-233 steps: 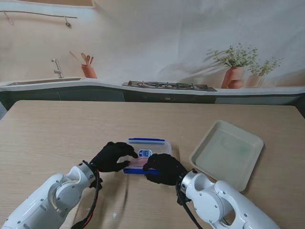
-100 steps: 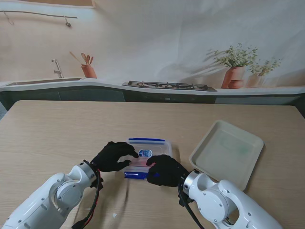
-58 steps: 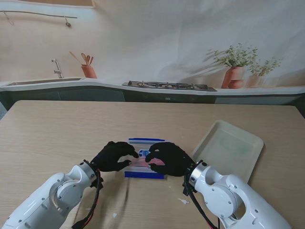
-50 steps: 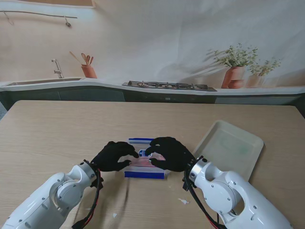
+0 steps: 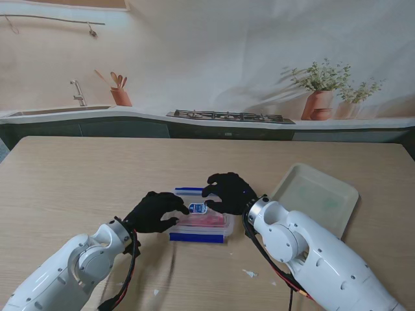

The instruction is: Separate the bacon slices onto the tray

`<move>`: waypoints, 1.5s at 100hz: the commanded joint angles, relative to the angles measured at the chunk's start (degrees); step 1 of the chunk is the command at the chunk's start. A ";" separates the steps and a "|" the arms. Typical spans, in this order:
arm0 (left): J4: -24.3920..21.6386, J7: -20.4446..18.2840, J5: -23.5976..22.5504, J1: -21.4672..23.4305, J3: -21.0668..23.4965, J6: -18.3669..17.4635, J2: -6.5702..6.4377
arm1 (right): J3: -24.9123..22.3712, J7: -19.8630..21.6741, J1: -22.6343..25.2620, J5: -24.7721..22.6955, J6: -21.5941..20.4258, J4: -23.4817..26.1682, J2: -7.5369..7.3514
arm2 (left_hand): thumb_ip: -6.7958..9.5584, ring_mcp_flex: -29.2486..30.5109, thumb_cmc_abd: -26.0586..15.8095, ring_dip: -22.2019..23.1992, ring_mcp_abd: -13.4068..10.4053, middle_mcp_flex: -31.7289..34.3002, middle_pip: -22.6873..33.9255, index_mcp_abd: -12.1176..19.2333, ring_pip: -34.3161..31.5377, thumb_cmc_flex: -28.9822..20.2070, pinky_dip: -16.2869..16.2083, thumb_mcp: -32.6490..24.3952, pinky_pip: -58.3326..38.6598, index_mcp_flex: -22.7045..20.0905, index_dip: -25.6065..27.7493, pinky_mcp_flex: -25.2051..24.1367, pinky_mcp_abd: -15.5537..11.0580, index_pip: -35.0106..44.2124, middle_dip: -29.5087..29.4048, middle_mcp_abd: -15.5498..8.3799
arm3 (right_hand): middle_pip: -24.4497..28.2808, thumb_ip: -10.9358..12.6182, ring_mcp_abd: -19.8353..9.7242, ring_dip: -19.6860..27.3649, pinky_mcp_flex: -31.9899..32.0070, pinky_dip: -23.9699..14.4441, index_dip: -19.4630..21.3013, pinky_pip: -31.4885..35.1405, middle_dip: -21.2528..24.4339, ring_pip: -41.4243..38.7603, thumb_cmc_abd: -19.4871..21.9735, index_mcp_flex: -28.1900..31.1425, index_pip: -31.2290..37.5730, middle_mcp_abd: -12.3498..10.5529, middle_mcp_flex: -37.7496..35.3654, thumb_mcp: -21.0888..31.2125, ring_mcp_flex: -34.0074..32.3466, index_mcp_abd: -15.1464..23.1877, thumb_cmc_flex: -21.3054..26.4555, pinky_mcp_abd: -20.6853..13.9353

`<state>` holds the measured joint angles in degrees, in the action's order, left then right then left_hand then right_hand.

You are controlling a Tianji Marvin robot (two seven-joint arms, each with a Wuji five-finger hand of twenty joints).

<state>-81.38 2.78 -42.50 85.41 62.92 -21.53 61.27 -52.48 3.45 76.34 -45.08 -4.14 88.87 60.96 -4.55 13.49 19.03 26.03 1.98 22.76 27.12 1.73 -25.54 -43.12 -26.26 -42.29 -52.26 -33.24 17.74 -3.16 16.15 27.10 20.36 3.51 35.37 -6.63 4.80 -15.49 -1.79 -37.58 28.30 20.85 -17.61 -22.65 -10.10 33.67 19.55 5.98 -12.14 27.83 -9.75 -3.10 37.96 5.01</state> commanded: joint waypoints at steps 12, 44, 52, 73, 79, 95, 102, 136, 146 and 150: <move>1.86 -1.71 -0.39 0.90 -0.75 0.46 -0.08 | 2.04 0.27 -2.18 1.31 1.63 -2.63 1.27 | 1.13 2.38 1.70 1.54 5.87 -1.08 0.77 0.27 -2.26 -0.03 0.30 -0.27 0.05 -0.19 0.44 -0.92 1.11 0.31 0.52 -1.87 | -0.81 3.19 -1.43 0.15 1.20 -0.84 -0.98 -0.47 0.44 0.63 0.81 -1.17 0.53 -1.77 2.12 0.55 1.76 1.56 1.15 -0.90; 2.30 -1.61 -0.67 0.55 -1.05 0.06 -0.13 | 5.41 0.73 -5.76 2.69 3.96 -5.90 1.71 | 1.20 2.40 2.09 1.58 5.78 -1.14 0.76 0.34 -2.22 0.29 0.33 -0.67 0.05 -0.08 0.48 -0.93 1.20 0.34 0.52 -1.81 | -1.57 3.28 -1.41 0.18 1.46 -0.96 -1.33 -0.51 0.90 0.64 1.23 -1.56 1.06 -1.78 2.14 0.60 2.04 0.85 1.40 -1.00; 2.36 -1.66 -0.80 0.50 -1.13 0.00 -0.16 | 5.65 0.81 -6.14 2.68 4.35 -6.30 1.73 | 1.23 2.32 2.23 1.58 5.81 -1.10 0.79 0.37 -2.19 0.31 0.34 -0.82 0.05 -0.10 0.49 -0.93 1.20 0.38 0.53 -1.94 | -1.78 3.28 -1.47 0.17 1.48 -1.00 -1.43 -0.51 1.00 0.60 1.27 -1.78 1.06 -1.79 2.14 0.52 2.06 0.71 1.36 -1.02; 2.53 -1.66 -0.99 0.36 -1.34 -0.05 -0.20 | 6.53 0.78 -6.98 2.71 5.69 -7.44 1.86 | 1.21 2.46 2.91 1.61 5.71 -1.15 0.81 0.44 -2.22 0.44 0.35 -1.12 0.04 -0.02 0.53 -0.93 1.20 0.43 0.54 -1.84 | -2.07 3.31 -1.39 0.18 1.60 -1.09 -1.79 -0.52 1.14 0.58 1.25 -2.03 0.90 -1.70 2.09 0.38 2.15 -0.27 1.31 -1.03; 2.58 -1.66 -1.12 0.31 -1.41 -0.07 -0.22 | 6.90 0.87 -7.28 2.89 6.02 -7.80 1.91 | 1.20 2.41 3.03 1.60 5.76 -1.13 0.83 0.47 -2.19 0.53 0.35 -1.18 0.04 0.05 0.53 -0.93 1.20 0.43 0.55 -1.93 | -2.09 3.31 -1.43 0.18 1.67 -1.12 -1.91 -0.54 1.14 0.58 1.22 -1.84 0.89 -1.70 2.08 0.35 2.22 -0.24 1.28 -1.06; 2.74 -1.68 -1.31 0.15 -1.57 -0.15 -0.27 | 8.13 0.91 -8.17 3.25 6.96 -8.82 2.08 | 1.19 2.39 3.26 1.61 5.70 -1.22 0.80 0.45 -2.17 0.61 0.36 -1.45 0.05 0.11 0.57 -0.95 1.19 0.50 0.53 -1.94 | -2.16 3.32 -1.47 0.18 1.72 -1.18 -2.12 -0.53 1.17 0.55 1.23 -1.54 0.91 -1.73 2.09 0.26 2.29 -0.39 1.20 -1.13; 2.77 -1.66 -1.47 0.13 -1.56 -0.17 -0.29 | 8.71 1.05 -8.64 3.38 7.37 -9.27 2.13 | 1.17 2.44 3.31 1.62 5.73 -1.22 0.81 0.53 -2.19 0.69 0.39 -1.52 0.09 0.17 0.59 -0.97 1.17 0.53 0.54 -1.91 | -2.24 3.32 -1.46 0.18 1.79 -1.20 -2.19 -0.55 1.20 0.55 1.25 -1.49 0.91 -1.76 2.11 0.22 2.37 -0.53 1.13 -1.14; 3.00 -1.61 -1.62 0.01 -1.65 -0.36 -0.32 | 10.90 1.18 -10.35 3.19 9.08 -10.81 2.35 | 1.11 2.52 3.59 1.63 5.70 -1.20 0.80 0.53 -2.15 0.95 0.48 -1.54 0.25 0.19 0.60 -1.06 1.28 0.55 0.52 -1.96 | -2.74 3.35 -1.38 0.15 2.04 -1.36 -3.08 -0.58 1.41 0.46 1.22 -3.05 -0.24 -1.68 2.10 -0.16 2.66 -1.19 0.76 -1.17; 3.08 -1.64 -1.67 -0.07 -1.72 -0.43 -0.34 | 11.25 1.12 -10.61 3.10 9.53 -10.91 2.39 | 1.11 2.54 3.61 1.63 5.68 -1.17 0.80 0.57 -2.14 0.96 0.49 -1.56 0.26 0.24 0.59 -1.05 1.28 0.52 0.52 -1.97 | -2.82 3.38 -1.55 0.16 2.15 -1.39 -3.51 -0.63 1.43 0.47 1.20 -3.23 -0.61 -1.67 2.06 -0.23 2.78 -1.36 0.73 -1.41; 3.09 -1.67 -1.71 -0.08 -1.73 -0.43 -0.35 | 11.38 1.17 -10.73 3.05 9.61 -10.97 2.39 | 1.11 2.54 3.64 1.64 5.65 -1.18 0.79 0.49 -2.14 0.94 0.49 -1.57 0.26 0.21 0.60 -1.05 1.28 0.55 0.52 -1.93 | -2.85 3.39 -1.65 0.21 2.22 -1.38 -3.62 -0.66 1.44 0.56 1.19 -3.22 -0.65 -1.68 2.08 -0.24 2.84 -1.42 0.75 -1.66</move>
<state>-80.40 3.03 -43.51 84.18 62.06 -22.22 61.14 -41.70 3.35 65.18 -41.76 4.84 79.05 62.95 -4.53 13.44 19.03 26.06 1.83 22.63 27.13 2.35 -25.53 -42.33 -26.26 -43.01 -52.26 -32.65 18.29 -3.18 16.17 27.07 20.38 3.41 34.09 -6.62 4.77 -15.49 -0.89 -37.75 27.75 20.85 -16.55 -22.58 -10.08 29.74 21.09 5.97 -12.10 27.83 -9.51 -1.35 38.07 4.94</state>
